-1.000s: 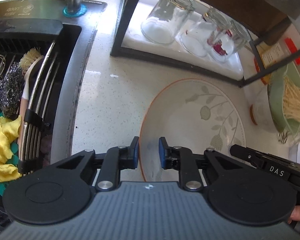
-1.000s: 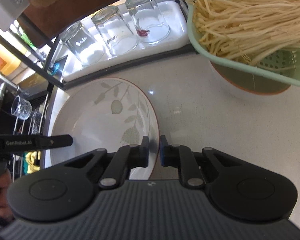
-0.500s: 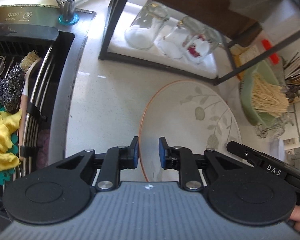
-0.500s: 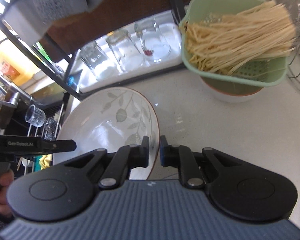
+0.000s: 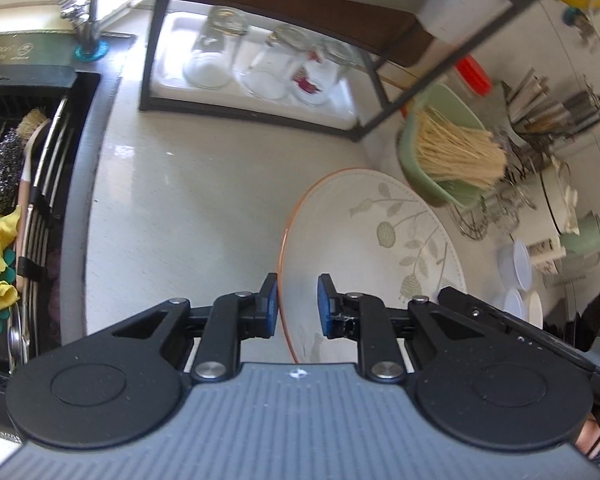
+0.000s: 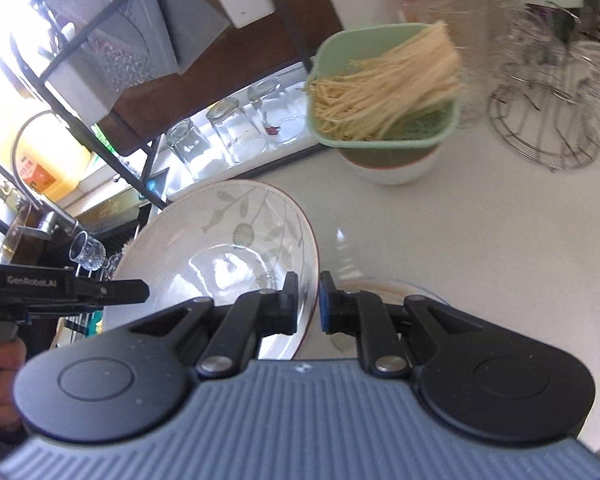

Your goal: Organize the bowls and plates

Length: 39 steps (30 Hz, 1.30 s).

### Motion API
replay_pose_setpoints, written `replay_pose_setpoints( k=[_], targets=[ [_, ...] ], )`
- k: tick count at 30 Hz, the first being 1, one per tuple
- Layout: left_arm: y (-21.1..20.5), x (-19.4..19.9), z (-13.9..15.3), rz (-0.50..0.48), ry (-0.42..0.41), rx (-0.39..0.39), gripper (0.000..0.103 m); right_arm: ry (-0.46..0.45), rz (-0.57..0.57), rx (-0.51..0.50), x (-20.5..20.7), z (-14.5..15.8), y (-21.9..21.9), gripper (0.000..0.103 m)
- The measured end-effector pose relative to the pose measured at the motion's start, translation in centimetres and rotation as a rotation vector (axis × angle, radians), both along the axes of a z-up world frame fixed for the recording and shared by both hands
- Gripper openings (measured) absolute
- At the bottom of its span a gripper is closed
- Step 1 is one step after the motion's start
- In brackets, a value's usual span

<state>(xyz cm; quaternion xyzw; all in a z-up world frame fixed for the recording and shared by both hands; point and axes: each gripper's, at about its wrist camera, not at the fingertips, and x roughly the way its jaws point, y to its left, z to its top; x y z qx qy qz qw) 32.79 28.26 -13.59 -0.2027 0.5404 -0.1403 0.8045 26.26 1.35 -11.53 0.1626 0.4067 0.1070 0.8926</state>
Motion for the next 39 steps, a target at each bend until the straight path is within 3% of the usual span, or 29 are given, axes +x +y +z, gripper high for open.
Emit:
replay_pose_setpoints(
  k=[6, 13, 25, 39],
  targets=[
    [-2.6, -0.8, 1.6, -0.025, -0.044, 0.053, 0.023, 0.004, -0.025, 0.035, -1.1, -0.1, -2.0, 0.014],
    [-4.6, -2.1, 1.4, -0.024, -0.020, 0.055, 0.023, -0.016, 0.005, 0.029, -2.2, 0.5, -3.9, 0.014],
    [-7.5, -4.2, -1.4, -0.008, 0.049, 0.045, 0.023, 0.066, 0.107, -0.078, -3.4, -1.3, -6.0, 0.014],
    [-9.7, -6.7, -4.1, 0.027, 0.113, 0.113, 0.023, 0.091, 0.182, -0.129, -4.4, -3.1, -6.7, 0.014]
  ],
)
